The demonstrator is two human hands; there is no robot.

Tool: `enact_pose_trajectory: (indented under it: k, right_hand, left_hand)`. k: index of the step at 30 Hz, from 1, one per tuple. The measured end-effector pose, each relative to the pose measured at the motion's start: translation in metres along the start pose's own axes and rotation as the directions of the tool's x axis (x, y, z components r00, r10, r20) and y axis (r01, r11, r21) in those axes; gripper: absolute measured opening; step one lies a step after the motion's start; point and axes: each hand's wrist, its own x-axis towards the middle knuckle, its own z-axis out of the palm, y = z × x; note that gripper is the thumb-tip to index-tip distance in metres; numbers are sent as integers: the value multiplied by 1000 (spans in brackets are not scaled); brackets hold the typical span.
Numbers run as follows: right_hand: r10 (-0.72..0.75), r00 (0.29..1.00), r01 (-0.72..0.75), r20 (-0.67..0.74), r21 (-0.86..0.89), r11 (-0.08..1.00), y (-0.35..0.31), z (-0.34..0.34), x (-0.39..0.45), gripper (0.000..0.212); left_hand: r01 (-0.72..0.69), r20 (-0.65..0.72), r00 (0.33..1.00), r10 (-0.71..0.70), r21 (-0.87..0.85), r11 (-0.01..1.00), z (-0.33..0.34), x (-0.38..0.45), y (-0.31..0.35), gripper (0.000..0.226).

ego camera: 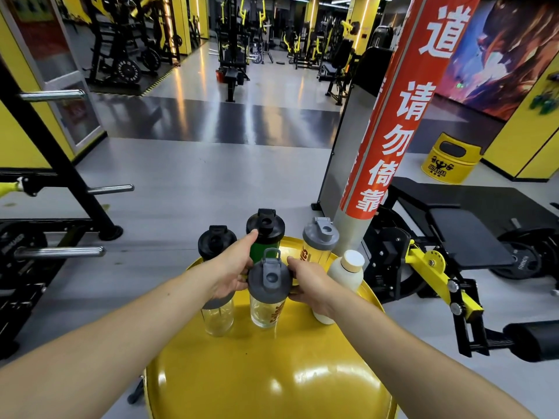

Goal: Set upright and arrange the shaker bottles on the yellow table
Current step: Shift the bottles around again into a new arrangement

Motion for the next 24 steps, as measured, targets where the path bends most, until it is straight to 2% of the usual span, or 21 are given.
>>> enact_pose_trajectory:
  k: [5, 11, 14, 15, 17, 18, 21, 24]
  right_hand:
    - [4, 1000, -4, 1, -21, 1000, 0, 2, -1, 28]
    - [20, 1000, -21, -10, -56, 998, -2, 0, 0, 47]
    - [-10, 999, 5, -46, -93, 996, -7, -5, 2, 53]
    - [-26, 999, 22, -42, -88, 996, -10, -8, 3, 49]
    - [-75, 996, 72, -44, -71, 995, -17, -15, 5, 23]
    - [-92, 994, 88, -62, -65, 994, -23, -19, 3, 21]
    - [-153, 983, 152, -100, -14, 988, -43, -33, -15, 41]
    - [-223, 967, 231, -119, 55, 971, -56, -56, -32, 53]
  left_hand:
    - [-13, -14, 1000, 13, -4, 1000, 1, -2, 0, 91]
    - [-48, -62, 997, 47, -24, 999, 9, -8, 2, 75]
    - [-126, -100, 987, 123, -27, 992, 13, -11, 8, 65]
    - [-149, -111, 983, 147, -15, 989, 13, -11, 10, 64]
    - [-209, -123, 970, 209, 12, 978, 14, -10, 16, 65]
    - [-241, -128, 962, 243, 29, 970, 15, -9, 21, 68]
    - [-310, -151, 935, 321, 95, 946, 24, -9, 32, 78]
    - [-362, -101, 925, 367, 70, 930, 46, -4, 41, 45]
